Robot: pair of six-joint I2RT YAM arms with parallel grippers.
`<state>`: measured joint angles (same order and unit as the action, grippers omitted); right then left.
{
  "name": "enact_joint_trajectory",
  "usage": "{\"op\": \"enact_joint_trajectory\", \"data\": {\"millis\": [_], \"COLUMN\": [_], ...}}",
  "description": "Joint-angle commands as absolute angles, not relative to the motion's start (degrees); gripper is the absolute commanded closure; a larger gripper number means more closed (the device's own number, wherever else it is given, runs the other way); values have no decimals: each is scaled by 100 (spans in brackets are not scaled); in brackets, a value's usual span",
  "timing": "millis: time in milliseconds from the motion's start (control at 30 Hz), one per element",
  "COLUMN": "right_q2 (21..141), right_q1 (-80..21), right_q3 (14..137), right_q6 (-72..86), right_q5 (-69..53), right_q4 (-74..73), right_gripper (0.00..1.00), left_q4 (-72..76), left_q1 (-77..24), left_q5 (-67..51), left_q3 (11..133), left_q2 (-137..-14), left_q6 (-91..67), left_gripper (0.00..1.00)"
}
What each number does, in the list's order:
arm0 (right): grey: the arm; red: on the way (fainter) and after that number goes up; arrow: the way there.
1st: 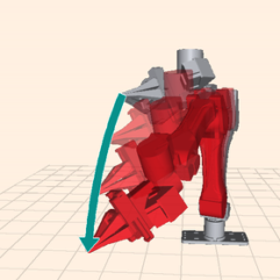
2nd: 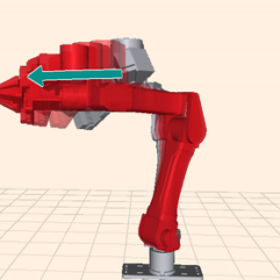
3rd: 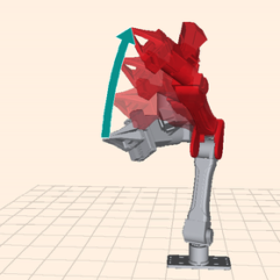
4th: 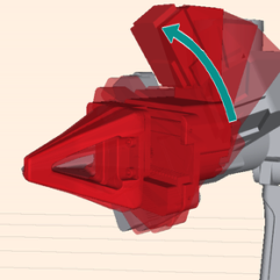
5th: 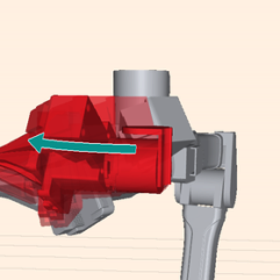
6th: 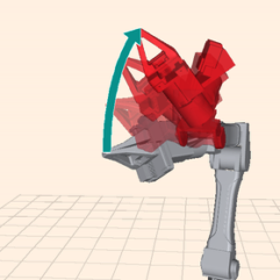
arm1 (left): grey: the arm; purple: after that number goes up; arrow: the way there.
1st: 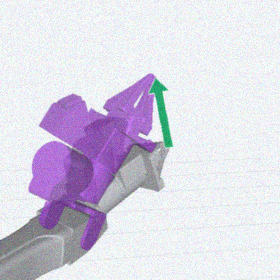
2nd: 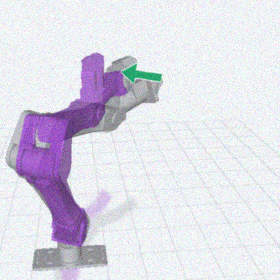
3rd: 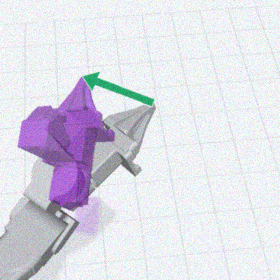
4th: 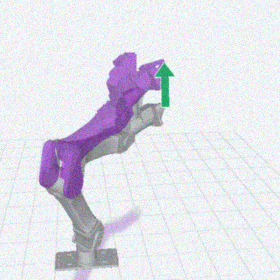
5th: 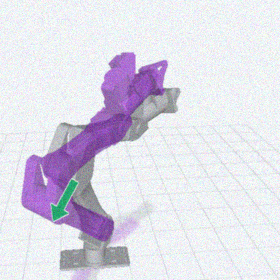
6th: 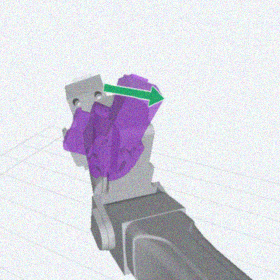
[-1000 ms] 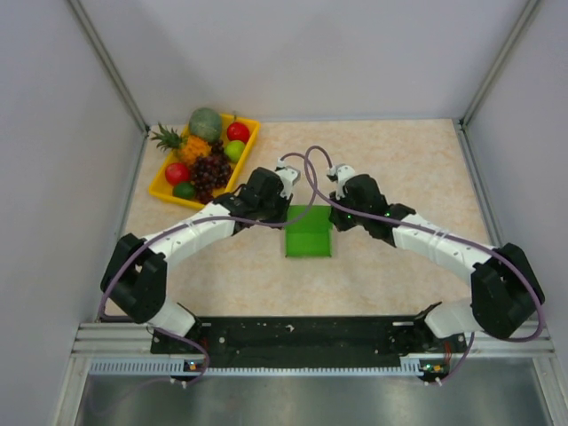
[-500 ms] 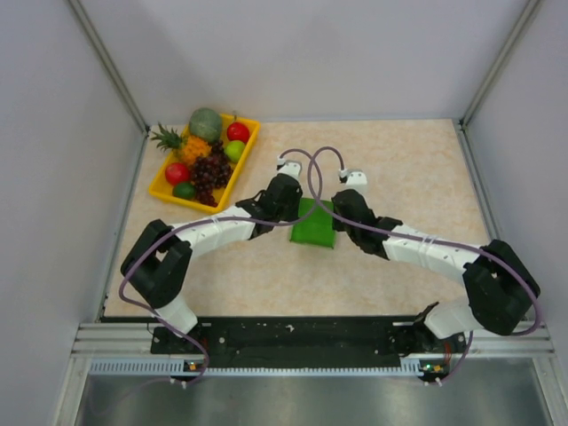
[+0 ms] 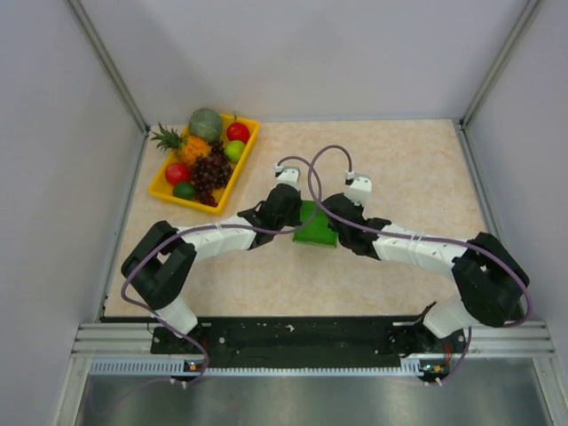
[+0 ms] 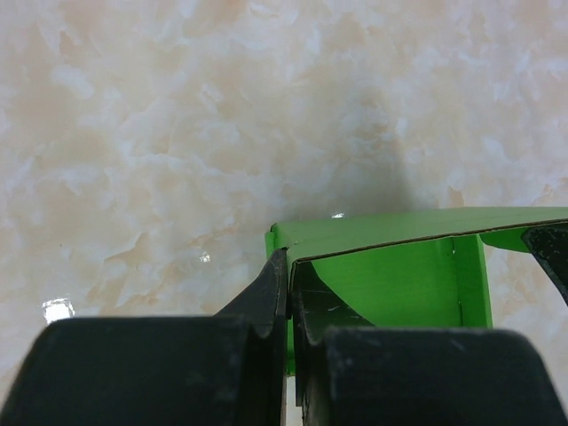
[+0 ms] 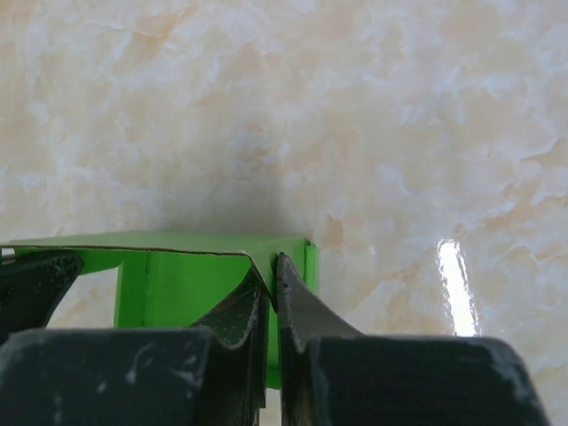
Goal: Fold the paper box
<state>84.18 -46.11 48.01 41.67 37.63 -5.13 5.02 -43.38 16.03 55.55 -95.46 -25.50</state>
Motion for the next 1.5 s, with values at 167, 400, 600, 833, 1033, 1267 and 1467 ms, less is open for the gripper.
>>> {"op": "enact_joint_trajectory", "data": {"millis": [167,400,600,833,1033,1267,1467], "right_q2": [8613,8596,8648,9209,10386,9812,7141], "right_q1": [-5018,-5290,-5458,-5493,-5800,-6187,-6346], "right_q3": [4335,3481,2577,1575,1047,537,710], "right_q6": [5036,4755,4088,3271,2410,1811,3362], "right_q5": [5097,5502,5862,5810,5827,5801,5494], "right_q4": [156,1370,3184,5355,7644,8474,3940], "right_gripper": [100,100,100,100,100,65,45], "left_q4": [1081,1669,2775,4316,4825,5221,5186], "left_q1": [-4561,-4763,-5009,-5273,-5440,-5563,-5634], "left_q5": [2258,2671,3242,3620,3779,3981,4043], "left_q3": [4957,4430,3694,2997,2813,2628,2646], "left_q2": [-9220,-9062,-9053,-9448,-9816,-9975,-9984], "left_q6": [-2777,-2909,-2813,-2821,-2970,-2883,-2795], "left_gripper": [100,100,100,100,100,100,100]}}
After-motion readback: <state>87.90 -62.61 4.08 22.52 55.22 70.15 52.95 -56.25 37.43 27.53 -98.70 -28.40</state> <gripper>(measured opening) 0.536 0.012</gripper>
